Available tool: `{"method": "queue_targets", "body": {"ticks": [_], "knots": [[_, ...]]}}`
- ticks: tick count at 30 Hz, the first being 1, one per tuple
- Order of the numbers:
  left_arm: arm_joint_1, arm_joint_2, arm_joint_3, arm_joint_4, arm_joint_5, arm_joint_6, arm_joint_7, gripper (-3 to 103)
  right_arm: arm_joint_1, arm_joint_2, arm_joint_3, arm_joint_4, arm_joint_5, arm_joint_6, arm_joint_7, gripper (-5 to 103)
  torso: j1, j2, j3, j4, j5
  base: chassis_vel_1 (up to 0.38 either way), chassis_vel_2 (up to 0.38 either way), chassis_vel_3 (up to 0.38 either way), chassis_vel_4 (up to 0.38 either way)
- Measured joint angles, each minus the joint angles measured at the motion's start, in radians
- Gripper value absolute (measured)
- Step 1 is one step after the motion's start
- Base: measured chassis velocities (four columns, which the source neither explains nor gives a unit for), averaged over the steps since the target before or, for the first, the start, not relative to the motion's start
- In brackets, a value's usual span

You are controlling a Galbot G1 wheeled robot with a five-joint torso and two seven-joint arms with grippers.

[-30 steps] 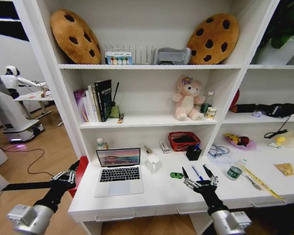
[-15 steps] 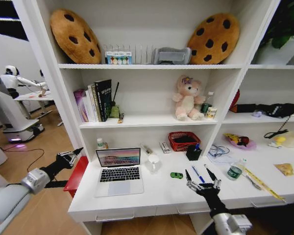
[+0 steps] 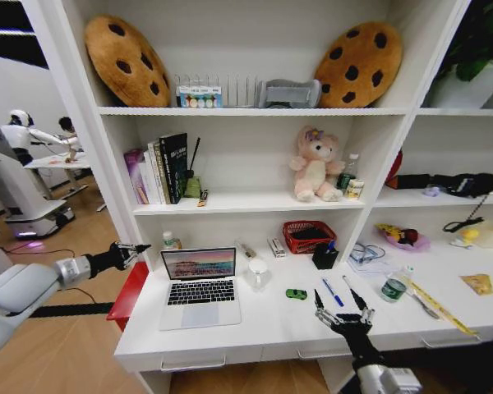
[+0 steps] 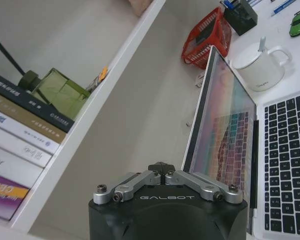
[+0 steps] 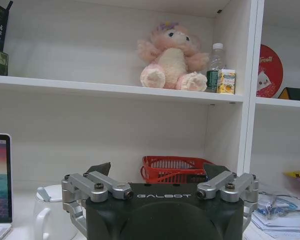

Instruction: Organize the objects on the table.

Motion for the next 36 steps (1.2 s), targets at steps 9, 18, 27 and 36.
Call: {"method": "queue_targets", "body": {"ticks": [9, 18, 27, 36], "knots": [[-0.319, -0.062, 0.302, 0.088, 0.023, 0.003, 0.059, 0, 0.005, 0.002, 0.006, -0.016, 0.001, 0.003, 0.0, 100, 0.0, 0.0, 0.0, 0.0003, 0.0002, 0.0, 0.0, 0.0, 0.0], [-0.498, -0.103, 0.478, 0.153, 0.032, -0.03, 0.155, 0, 0.002, 0.014, 0.007, -0.025, 0.001, 0.014, 0.003, 100, 0.0, 0.0, 0.0, 0.0, 0.0002, 0.0, 0.0, 0.0, 0.0], [-0.48, -0.033, 0.493, 0.109, -0.037, -0.161, 0.32, 0, 0.001, 0.025, 0.002, -0.029, 0.001, 0.021, 0.004, 100, 0.0, 0.0, 0.0, 0.0005, -0.0001, 0.0, 0.0, 0.0, 0.0], [-0.228, 0.045, 0.301, -0.055, 0.006, -0.169, 0.419, 0, -0.001, 0.024, 0.0, -0.026, 0.003, 0.021, 0.005, 100, 0.0, 0.0, 0.0, 0.0003, 0.0001, 0.0, 0.0, 0.0, 0.0]]}}
